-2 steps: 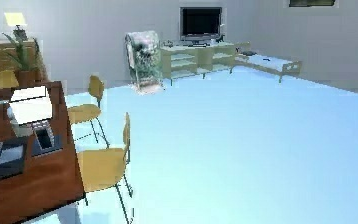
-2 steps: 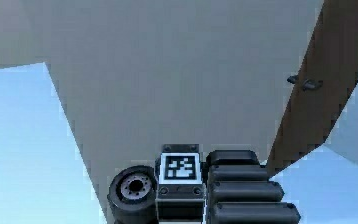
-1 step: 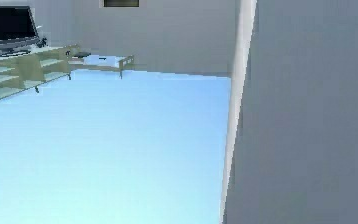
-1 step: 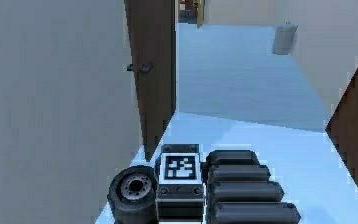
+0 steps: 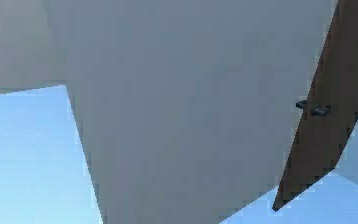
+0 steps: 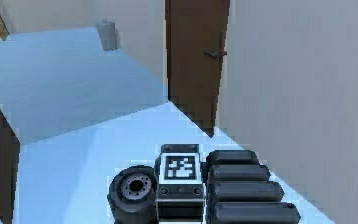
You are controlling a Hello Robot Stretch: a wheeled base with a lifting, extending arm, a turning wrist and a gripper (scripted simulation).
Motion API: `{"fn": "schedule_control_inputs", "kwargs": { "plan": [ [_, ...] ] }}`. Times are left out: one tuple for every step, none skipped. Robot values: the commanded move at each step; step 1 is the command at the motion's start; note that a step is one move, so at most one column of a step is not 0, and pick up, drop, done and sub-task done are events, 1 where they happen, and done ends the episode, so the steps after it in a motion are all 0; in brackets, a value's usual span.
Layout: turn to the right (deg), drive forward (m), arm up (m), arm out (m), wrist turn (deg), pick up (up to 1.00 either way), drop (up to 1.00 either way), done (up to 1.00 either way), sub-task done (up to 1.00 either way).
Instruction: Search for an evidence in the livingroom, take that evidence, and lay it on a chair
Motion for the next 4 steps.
{"fn": "schedule_control_inputs", "kwargs": {
  "plan": [
    [45.0, 0.00, 0.00, 0.00, 0.0, 0.00, 0.00, 0.00, 0.00],
    [36.0, 0.00, 0.00, 0.00, 0.0, 0.00, 0.00, 0.00, 0.00],
    [-45.0, 0.00, 0.00, 0.00, 0.0, 0.00, 0.00, 0.00, 0.00],
    [-45.0, 0.00, 0.00, 0.00, 0.0, 0.00, 0.00, 0.00, 0.00]
  ]
}}
